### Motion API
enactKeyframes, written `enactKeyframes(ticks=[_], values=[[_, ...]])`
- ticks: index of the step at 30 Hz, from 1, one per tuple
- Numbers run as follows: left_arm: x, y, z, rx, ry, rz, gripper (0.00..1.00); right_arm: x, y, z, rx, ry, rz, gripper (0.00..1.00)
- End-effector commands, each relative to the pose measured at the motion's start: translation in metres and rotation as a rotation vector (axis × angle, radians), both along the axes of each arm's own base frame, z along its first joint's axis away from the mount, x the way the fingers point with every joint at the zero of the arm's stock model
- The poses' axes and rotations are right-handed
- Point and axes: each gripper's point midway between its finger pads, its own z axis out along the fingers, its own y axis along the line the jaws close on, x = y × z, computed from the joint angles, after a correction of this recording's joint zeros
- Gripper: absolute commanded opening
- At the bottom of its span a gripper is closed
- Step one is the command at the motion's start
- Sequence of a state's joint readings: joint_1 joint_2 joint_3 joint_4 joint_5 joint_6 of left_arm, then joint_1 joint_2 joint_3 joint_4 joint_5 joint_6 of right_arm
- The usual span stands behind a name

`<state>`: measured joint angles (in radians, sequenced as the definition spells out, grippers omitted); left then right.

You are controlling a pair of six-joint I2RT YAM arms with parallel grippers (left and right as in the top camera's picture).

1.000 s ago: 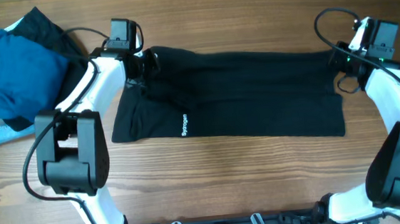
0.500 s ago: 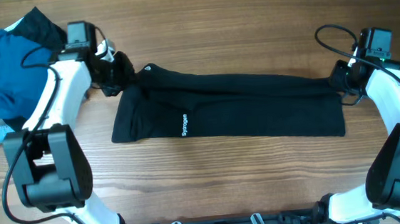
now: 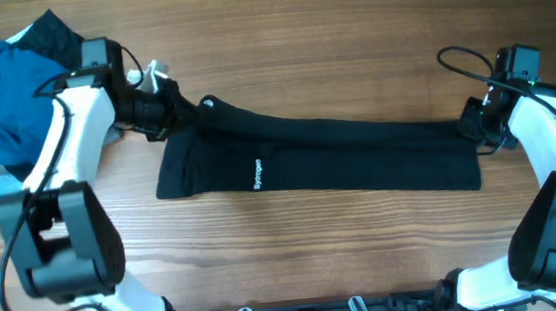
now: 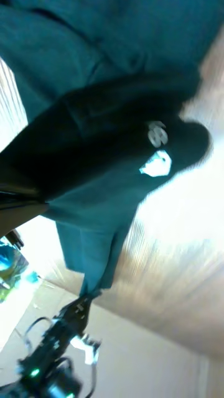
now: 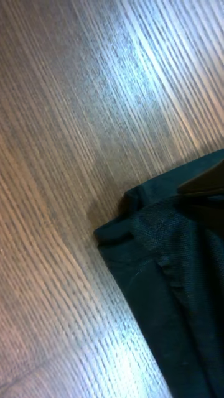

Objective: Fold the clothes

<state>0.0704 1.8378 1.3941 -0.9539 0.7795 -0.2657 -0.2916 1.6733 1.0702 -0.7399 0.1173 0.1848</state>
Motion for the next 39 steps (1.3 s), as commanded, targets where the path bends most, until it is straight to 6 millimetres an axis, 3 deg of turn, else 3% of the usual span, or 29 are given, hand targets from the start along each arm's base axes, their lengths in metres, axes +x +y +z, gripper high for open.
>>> enactKeyframes(ticks=[1, 4, 6, 13, 18, 21, 22, 23, 26, 27, 33, 39], values=[[-0.005, 0.014, 0.020, 0.119, -0.110, -0.031, 0.04, -0.005, -0.008, 0.007, -0.042, 0.008, -0.016, 0.04], [-0.019, 0.034, 0.000, 0.277, -0.020, -0.017, 0.04, -0.006, -0.008, 0.007, -0.041, 0.013, -0.016, 0.04], [-0.028, 0.037, -0.008, 0.315, 0.019, -0.025, 0.04, -0.007, -0.007, 0.007, -0.040, 0.018, -0.016, 0.05], [-0.064, 0.029, -0.031, 0.306, 0.153, -0.065, 0.04, -0.029, -0.019, 0.006, -0.115, 0.110, -0.060, 0.05], [-0.089, 0.023, -0.051, 0.303, 0.232, -0.097, 0.05, -0.038, -0.017, 0.005, -0.108, 0.146, -0.058, 0.05], [-0.098, 0.029, -0.059, 0.338, 0.262, -0.102, 0.28, -0.052, -0.012, 0.004, -0.091, 0.207, -0.052, 0.27], [-0.098, 0.030, -0.060, 0.349, 0.264, -0.102, 0.31, -0.059, -0.011, 0.004, -0.084, 0.234, -0.050, 0.32], [-0.098, 0.030, -0.060, 0.350, 0.263, -0.102, 0.31, -0.063, -0.009, 0.004, -0.079, 0.252, -0.048, 0.38], [-0.095, 0.030, -0.060, 0.350, 0.250, -0.099, 0.32, -0.067, -0.008, 0.004, -0.074, 0.270, -0.047, 0.79], [-0.092, 0.030, -0.060, 0.350, 0.237, -0.096, 0.31, -0.067, -0.008, 0.004, -0.072, 0.269, -0.047, 0.85], [-0.056, 0.007, -0.048, 0.202, 0.069, -0.083, 0.29, -0.057, 0.012, -0.001, 0.050, 0.216, -0.031, 0.88], [-0.012, -0.007, -0.031, 0.131, -0.156, -0.086, 0.35, -0.052, 0.018, -0.002, 0.085, 0.194, -0.024, 0.88]])
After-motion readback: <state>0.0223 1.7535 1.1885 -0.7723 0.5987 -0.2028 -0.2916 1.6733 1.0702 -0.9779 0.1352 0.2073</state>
